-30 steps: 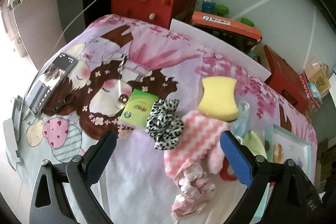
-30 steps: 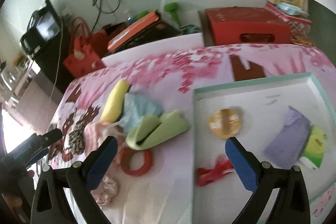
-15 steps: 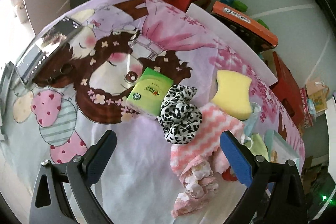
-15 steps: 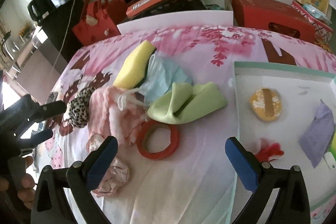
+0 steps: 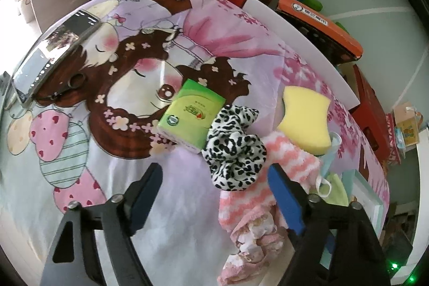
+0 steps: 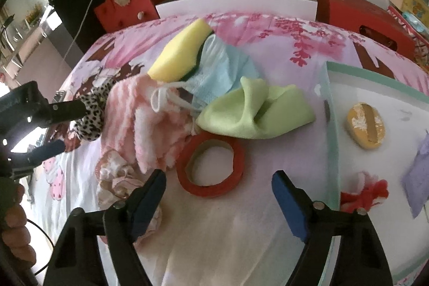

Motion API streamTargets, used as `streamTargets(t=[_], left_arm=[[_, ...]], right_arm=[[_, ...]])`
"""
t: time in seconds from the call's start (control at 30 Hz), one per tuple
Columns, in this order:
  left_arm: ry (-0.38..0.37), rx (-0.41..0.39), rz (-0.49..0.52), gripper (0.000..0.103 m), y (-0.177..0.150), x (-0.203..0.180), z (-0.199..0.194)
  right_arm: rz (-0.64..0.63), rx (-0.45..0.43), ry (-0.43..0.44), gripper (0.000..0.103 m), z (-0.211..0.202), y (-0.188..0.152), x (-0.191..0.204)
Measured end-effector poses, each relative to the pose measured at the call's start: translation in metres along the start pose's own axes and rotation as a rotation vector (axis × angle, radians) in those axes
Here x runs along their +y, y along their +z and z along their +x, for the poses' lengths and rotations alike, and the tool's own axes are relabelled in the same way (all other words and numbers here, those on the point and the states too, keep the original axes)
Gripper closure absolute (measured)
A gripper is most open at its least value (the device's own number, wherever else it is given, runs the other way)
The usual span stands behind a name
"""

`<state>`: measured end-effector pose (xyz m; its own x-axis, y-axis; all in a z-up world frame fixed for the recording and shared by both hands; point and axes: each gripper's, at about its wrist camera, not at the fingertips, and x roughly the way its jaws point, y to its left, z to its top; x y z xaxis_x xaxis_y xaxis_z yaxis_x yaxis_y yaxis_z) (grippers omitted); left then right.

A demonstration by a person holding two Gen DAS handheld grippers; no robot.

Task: Organize soft objects
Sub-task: 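Move both tools back toward the remaining soft items, then grasp the leopard-print scrunchie with the left gripper while the right gripper grasps the red ring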

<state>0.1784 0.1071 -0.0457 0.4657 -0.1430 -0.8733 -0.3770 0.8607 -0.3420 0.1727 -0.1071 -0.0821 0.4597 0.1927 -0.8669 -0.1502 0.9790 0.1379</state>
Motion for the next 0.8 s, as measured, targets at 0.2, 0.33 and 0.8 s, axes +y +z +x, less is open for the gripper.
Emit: streamTargets(t=[0.2,0.33,0.8], left_arm=[[-0.008,0.025,0.005,0.045,0.001,-0.003,0.011],[-0.011,0.032,0.015,0.055,0.001,-0.006,0.015],[-0.013,0.046,0.028,0.067,0.003,-0.01,0.021]], right_arm=[[-0.026,0.01,-0.033,0.027,0.009,-0.001,0.001],[-0.051,0.011,-0.056,0.027,0.012,-0.001,0.005],[-0.111,0.0,-0.083,0.033,0.018,-0.002,0.012]])
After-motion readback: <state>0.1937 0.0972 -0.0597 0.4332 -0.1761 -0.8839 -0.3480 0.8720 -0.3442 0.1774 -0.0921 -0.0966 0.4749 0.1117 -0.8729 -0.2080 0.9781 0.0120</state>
